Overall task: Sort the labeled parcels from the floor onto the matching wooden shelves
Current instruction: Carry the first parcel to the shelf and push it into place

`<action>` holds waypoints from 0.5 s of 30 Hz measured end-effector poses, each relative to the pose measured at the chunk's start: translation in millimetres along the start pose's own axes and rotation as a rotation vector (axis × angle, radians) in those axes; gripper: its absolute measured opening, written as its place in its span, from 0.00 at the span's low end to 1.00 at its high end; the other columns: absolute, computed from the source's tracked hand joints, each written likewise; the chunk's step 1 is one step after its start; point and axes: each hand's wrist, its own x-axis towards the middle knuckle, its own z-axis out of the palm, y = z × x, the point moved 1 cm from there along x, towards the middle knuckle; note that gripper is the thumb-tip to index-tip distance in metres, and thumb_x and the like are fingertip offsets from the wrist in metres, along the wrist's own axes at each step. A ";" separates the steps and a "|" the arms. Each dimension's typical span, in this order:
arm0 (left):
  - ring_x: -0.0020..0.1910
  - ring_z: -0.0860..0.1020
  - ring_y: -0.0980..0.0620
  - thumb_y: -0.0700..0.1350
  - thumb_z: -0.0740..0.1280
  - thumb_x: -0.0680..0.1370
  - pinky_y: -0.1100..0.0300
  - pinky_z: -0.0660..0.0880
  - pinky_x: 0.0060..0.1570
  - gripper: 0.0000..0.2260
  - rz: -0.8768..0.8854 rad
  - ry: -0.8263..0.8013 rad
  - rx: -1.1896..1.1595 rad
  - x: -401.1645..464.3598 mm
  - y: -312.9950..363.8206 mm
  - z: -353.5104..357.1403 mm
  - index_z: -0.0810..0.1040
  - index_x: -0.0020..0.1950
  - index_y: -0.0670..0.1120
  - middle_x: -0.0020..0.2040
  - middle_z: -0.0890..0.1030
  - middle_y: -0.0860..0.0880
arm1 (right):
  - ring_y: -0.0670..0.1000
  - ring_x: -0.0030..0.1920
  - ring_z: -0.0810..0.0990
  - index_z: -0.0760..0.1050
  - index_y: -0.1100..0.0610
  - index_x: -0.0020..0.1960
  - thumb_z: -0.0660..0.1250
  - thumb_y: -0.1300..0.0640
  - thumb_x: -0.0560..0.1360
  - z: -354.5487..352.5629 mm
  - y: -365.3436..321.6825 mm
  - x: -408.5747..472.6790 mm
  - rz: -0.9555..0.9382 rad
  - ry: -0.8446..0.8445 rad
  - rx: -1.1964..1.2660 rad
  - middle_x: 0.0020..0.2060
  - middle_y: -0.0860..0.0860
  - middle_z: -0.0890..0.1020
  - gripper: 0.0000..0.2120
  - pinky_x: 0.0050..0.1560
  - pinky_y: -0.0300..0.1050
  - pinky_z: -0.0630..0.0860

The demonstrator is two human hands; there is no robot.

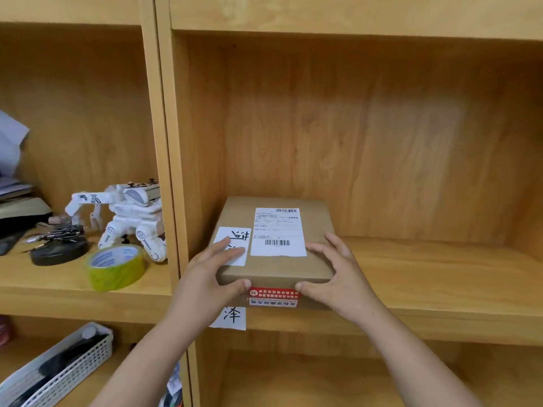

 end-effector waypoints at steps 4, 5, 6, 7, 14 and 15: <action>0.69 0.63 0.53 0.54 0.73 0.67 0.50 0.68 0.64 0.29 0.015 -0.092 0.122 16.5 -3.9 -1.4 0.69 0.66 0.60 0.71 0.66 0.60 | 0.42 0.66 0.67 0.75 0.39 0.56 0.73 0.39 0.51 0.4 6.0 12.2 0.042 -0.003 -0.009 0.70 0.44 0.64 0.33 0.62 0.38 0.63; 0.68 0.63 0.53 0.54 0.73 0.67 0.50 0.68 0.64 0.30 0.014 -0.118 0.147 19.9 -4.5 -2.0 0.69 0.67 0.60 0.71 0.65 0.59 | 0.41 0.64 0.68 0.75 0.39 0.55 0.73 0.39 0.51 1.2 7.5 14.0 0.048 0.000 0.004 0.69 0.45 0.66 0.32 0.60 0.37 0.63; 0.68 0.63 0.53 0.54 0.73 0.66 0.50 0.68 0.64 0.31 0.015 -0.147 0.169 22.7 -5.2 -2.6 0.68 0.68 0.61 0.71 0.65 0.59 | 0.40 0.63 0.69 0.75 0.37 0.53 0.74 0.39 0.51 2.1 8.8 15.3 0.054 0.006 0.020 0.68 0.44 0.66 0.30 0.59 0.36 0.63; 0.69 0.63 0.53 0.54 0.74 0.66 0.50 0.68 0.64 0.32 0.019 -0.176 0.189 25.4 -5.9 -3.1 0.66 0.68 0.61 0.72 0.64 0.59 | 0.39 0.62 0.69 0.75 0.36 0.52 0.74 0.40 0.51 2.7 9.8 16.3 0.058 0.012 0.035 0.67 0.44 0.67 0.29 0.58 0.35 0.62; 0.74 0.55 0.47 0.49 0.73 0.69 0.48 0.55 0.72 0.33 0.087 -0.258 0.331 41.8 -7.8 -4.1 0.63 0.72 0.57 0.74 0.63 0.53 | 0.41 0.61 0.71 0.76 0.37 0.51 0.77 0.45 0.55 6.3 16.9 25.5 0.061 0.087 0.007 0.65 0.43 0.69 0.25 0.58 0.36 0.64; 0.74 0.55 0.48 0.49 0.72 0.69 0.50 0.55 0.72 0.33 0.108 -0.238 0.351 42.5 -8.1 -2.9 0.64 0.72 0.56 0.73 0.64 0.52 | 0.42 0.61 0.72 0.77 0.38 0.52 0.78 0.46 0.56 7.3 17.9 26.6 0.060 0.098 -0.004 0.65 0.43 0.69 0.25 0.58 0.37 0.64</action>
